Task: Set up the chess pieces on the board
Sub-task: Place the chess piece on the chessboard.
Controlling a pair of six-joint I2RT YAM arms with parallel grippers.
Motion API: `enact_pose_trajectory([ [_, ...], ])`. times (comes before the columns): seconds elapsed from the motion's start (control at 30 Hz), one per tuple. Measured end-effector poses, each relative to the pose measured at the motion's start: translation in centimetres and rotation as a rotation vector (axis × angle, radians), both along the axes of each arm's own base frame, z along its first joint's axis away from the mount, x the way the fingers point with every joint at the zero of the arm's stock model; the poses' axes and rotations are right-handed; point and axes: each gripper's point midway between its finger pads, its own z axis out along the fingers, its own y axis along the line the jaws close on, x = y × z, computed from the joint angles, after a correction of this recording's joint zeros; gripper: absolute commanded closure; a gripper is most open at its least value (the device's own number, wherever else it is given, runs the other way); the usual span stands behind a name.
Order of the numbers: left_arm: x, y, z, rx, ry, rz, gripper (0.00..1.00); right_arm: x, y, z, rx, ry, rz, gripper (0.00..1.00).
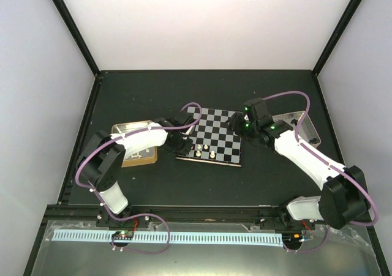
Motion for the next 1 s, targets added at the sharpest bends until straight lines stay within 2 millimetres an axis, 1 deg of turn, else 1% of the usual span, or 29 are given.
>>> enact_pose_trajectory([
  [0.3, -0.1, 0.1, 0.0, 0.005, 0.005, 0.0, 0.92, 0.0, 0.0, 0.0, 0.0, 0.0, 0.0, 0.41],
  [0.47, -0.2, 0.2, 0.0, 0.009, 0.011, 0.001, 0.88, 0.0, 0.0, -0.1, -0.001, 0.002, 0.0, 0.41],
  [0.57, -0.4, 0.3, 0.0, 0.011, 0.017, 0.0, 0.8, -0.1, 0.0, -0.1, -0.001, 0.002, 0.0, 0.41],
  [0.67, -0.7, 0.5, -0.2, 0.019, 0.03, 0.001, 0.66, -0.1, 0.0, -0.1, 0.001, 0.0, 0.0, 0.4],
  [0.77, -1.0, 0.8, -0.2, 0.031, 0.045, 0.004, 0.55, -0.1, 0.0, 0.2, 0.005, -0.005, 0.0, 0.4],
  [0.87, -0.9, 0.7, 0.2, 0.034, 0.047, 0.006, 0.51, -0.2, 0.0, 0.6, 0.014, -0.014, -0.001, 0.4],
  [1.0, 0.1, 0.4, 1.3, 0.02, 0.024, 0.018, 0.49, -0.6, -0.2, 0.7, 0.03, -0.03, 0.002, 0.4],
])
